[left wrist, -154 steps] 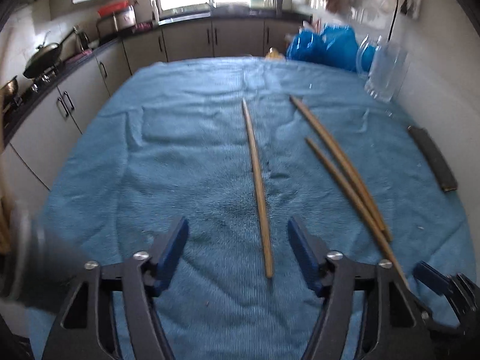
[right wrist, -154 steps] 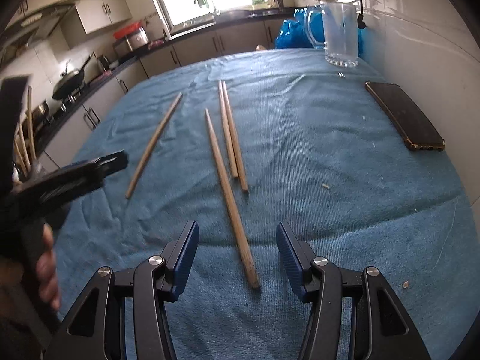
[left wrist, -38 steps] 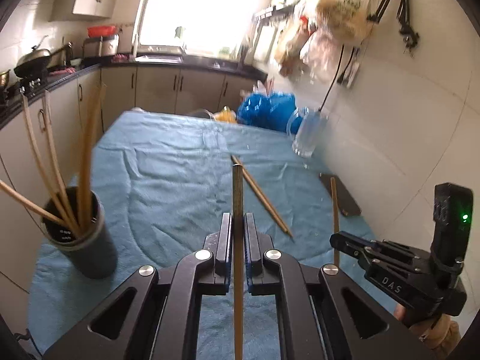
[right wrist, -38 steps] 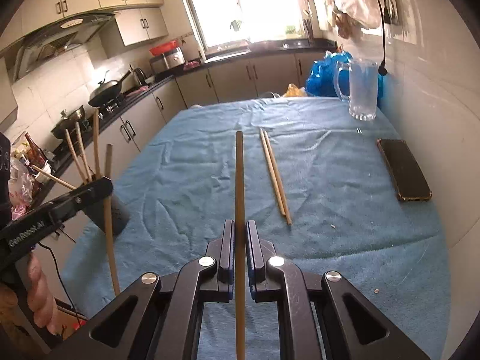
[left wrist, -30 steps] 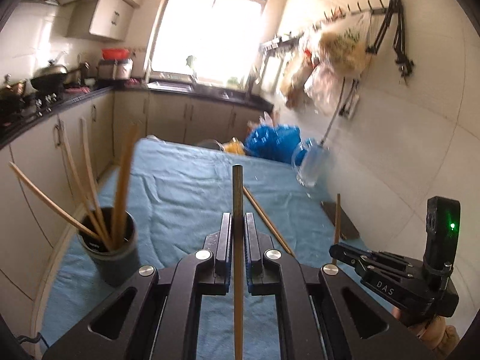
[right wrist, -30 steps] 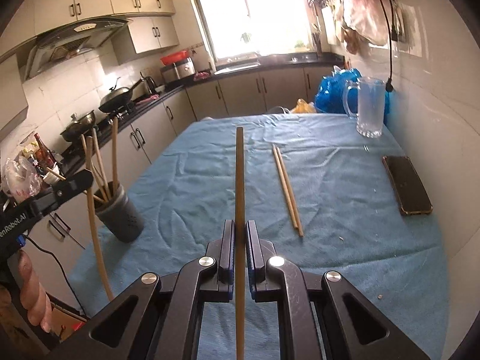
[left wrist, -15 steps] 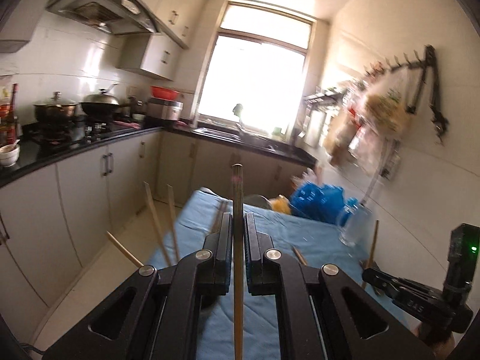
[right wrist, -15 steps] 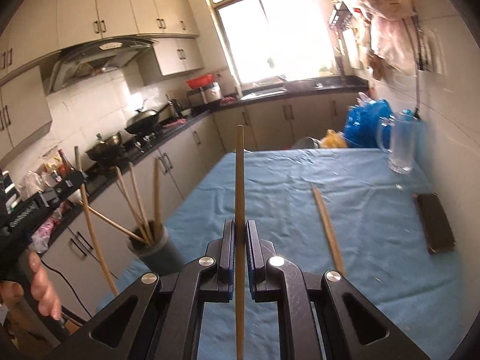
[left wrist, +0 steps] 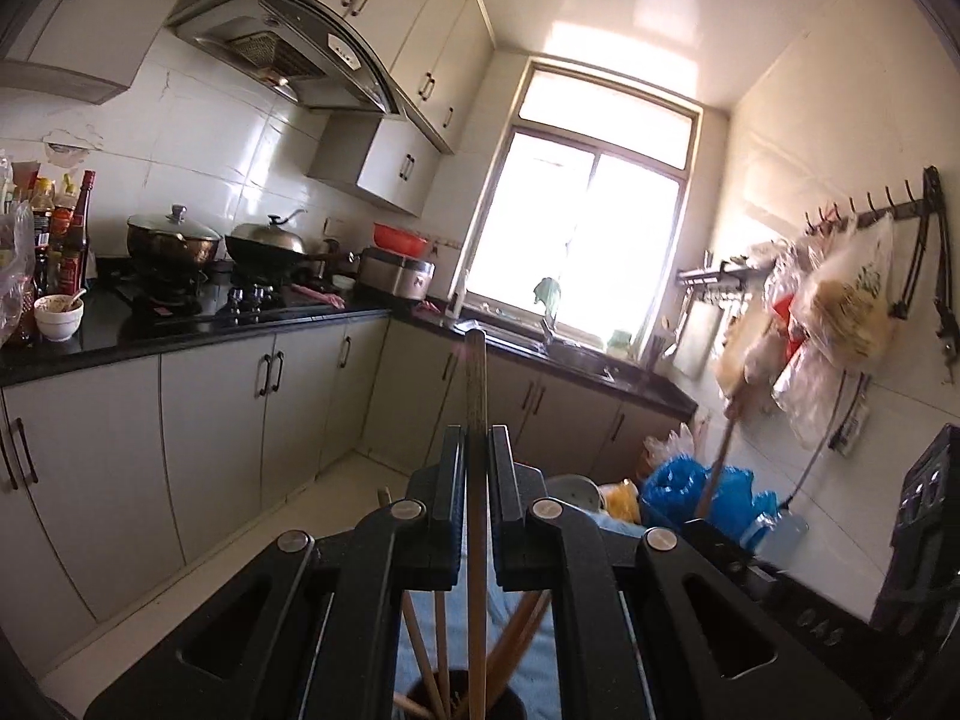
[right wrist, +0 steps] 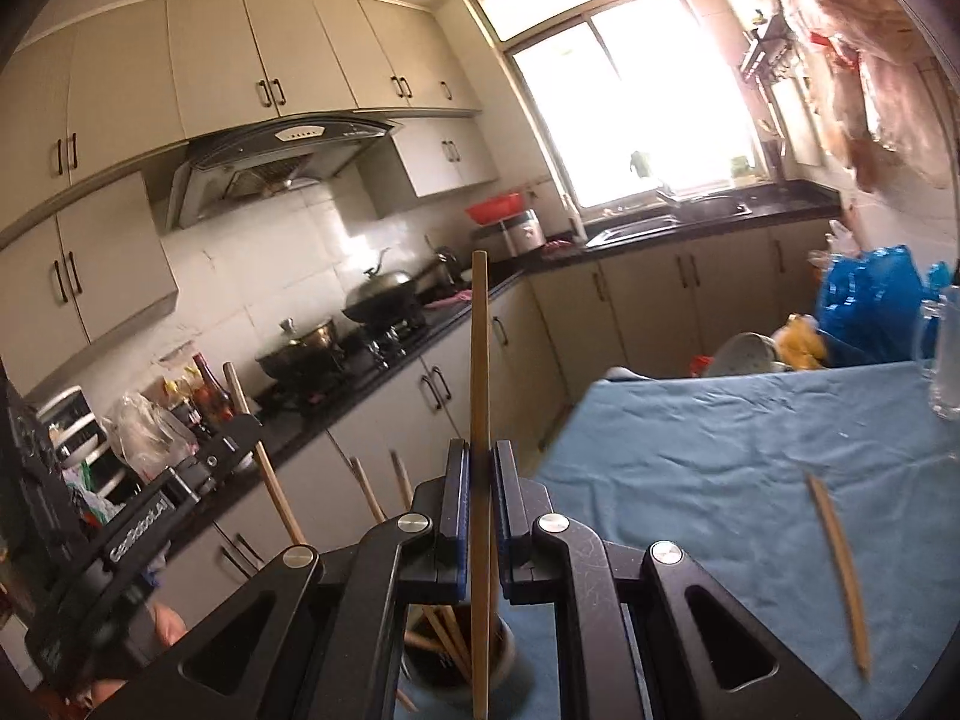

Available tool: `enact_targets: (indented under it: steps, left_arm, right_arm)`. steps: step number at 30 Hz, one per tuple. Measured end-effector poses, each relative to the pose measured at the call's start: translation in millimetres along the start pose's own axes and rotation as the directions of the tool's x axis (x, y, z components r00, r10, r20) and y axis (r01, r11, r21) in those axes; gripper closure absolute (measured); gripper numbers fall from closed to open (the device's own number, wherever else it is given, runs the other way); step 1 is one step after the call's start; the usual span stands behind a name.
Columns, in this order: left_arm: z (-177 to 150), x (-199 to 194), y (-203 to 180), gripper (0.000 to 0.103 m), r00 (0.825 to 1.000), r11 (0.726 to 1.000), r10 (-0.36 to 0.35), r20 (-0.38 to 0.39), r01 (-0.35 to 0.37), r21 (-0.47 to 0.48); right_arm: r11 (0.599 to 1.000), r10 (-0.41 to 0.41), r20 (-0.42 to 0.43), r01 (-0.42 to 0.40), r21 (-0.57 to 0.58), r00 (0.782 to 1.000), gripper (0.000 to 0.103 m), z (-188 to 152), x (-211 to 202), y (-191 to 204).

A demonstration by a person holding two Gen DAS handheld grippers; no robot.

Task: Organize utensils
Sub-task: 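Open both grippers to release the chopsticks into the cup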

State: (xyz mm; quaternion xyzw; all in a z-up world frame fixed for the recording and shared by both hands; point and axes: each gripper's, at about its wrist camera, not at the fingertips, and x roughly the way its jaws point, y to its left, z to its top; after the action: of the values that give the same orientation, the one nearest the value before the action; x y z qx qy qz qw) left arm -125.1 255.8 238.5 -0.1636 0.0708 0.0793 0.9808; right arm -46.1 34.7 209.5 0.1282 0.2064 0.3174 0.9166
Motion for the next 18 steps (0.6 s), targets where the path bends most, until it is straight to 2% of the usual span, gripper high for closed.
enact_targets:
  steps: [6, 14, 18]
  left_arm:
    - [-2.1, 23.4, -1.8, 0.096, 0.999, 0.998, 0.030, 0.023, -0.031, 0.046]
    - [-30.0, 47.0, 1.2, 0.096, 0.995, 0.998, 0.041, -0.087, -0.037, 0.045]
    - [-34.8, 44.3, 4.5, 0.096, 0.993, 0.998, 0.055, -0.104, -0.051, 0.038]
  right_arm:
    - [1.000, -0.002, 0.011, 0.003, -0.019, 1.000, 0.095, -6.6, 36.6, 6.3]
    - [0.998, -0.049, -0.066, 0.046, -0.039, 0.997, 0.095, -34.3, 56.7, -5.9]
    - [0.998, -0.065, -0.102, 0.062, -0.027, 0.993, 0.094, -46.2, 58.3, -13.8]
